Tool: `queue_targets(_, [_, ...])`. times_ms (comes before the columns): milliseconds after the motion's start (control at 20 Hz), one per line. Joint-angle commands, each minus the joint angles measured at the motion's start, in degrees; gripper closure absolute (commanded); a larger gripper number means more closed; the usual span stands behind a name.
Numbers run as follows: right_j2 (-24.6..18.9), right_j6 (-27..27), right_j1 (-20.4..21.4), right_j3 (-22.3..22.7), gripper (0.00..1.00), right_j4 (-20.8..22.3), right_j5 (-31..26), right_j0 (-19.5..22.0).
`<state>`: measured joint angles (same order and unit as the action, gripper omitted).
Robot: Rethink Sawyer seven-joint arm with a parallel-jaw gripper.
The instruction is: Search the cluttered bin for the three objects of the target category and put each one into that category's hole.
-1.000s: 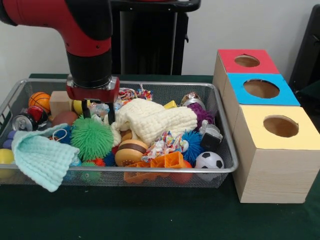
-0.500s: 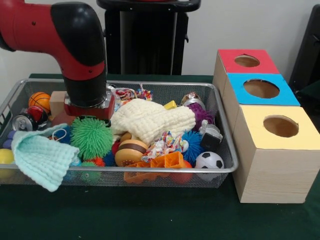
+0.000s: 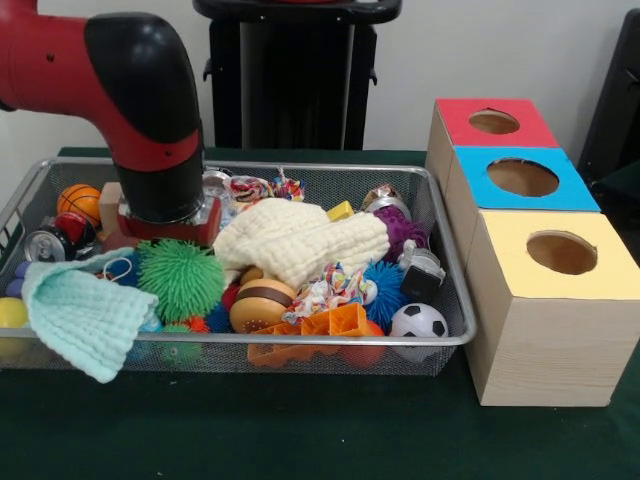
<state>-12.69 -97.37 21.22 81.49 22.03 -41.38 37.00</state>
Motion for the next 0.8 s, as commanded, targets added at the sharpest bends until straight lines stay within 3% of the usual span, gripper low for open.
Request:
queue_targets(50, [-1.1, -1.6, 2.6, 0.3, 0.0, -1.9, -4.3, -0.6])
queue_targets(250, [-0.7, -1.5, 12.2, 5.7, 0.0, -3.3, -8.4, -1.4])
queue_targets(400, [-0.7, -1.3, 15.2, 7.6, 0.0, -3.9, -9.2, -1.5])
queue_targets(650, [-1.0, -1.5, 17.1, 10.0, 0.0, -4.7, -8.2, -1.1])
queue_targets(800, [-1.2, -2.1, 15.6, 10.1, 0.0, -4.8, -6.8, -1.0])
